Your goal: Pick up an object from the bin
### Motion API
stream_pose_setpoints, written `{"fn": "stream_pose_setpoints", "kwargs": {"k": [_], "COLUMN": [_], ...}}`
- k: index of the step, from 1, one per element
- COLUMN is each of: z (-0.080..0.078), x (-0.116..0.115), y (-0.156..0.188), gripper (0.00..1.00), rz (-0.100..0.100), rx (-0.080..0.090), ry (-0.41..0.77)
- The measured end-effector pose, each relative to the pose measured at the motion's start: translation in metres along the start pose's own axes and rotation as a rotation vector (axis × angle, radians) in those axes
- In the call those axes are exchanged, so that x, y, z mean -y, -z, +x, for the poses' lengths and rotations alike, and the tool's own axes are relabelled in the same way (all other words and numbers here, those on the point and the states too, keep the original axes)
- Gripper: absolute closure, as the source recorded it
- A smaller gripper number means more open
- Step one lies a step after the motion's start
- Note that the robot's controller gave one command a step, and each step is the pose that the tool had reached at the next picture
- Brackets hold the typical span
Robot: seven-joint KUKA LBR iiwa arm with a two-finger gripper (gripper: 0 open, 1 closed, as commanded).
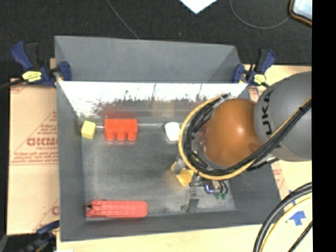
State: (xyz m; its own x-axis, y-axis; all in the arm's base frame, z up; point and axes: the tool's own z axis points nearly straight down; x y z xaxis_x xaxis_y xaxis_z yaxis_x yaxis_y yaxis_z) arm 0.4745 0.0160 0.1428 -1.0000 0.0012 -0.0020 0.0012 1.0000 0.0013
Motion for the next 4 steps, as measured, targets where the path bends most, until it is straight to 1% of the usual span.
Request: {"fn": "stream_pose_setpoints", "kwargs": {"k": [1,2,3,4], "z": [0.0,0.001,-0.002,-0.015], "x": [0.0,0.052,0.037,0.004], "y": [0.0,-0.004,-0.001,-0.017], "gripper": [0.0,0.0,0.0,0.0], "rz": [0.0,0.002,0.001,0.001], "rx": [0.0,-0.001,0.003,0.007], "ry": [0.0,-0.029,-0.017,0.404]}}
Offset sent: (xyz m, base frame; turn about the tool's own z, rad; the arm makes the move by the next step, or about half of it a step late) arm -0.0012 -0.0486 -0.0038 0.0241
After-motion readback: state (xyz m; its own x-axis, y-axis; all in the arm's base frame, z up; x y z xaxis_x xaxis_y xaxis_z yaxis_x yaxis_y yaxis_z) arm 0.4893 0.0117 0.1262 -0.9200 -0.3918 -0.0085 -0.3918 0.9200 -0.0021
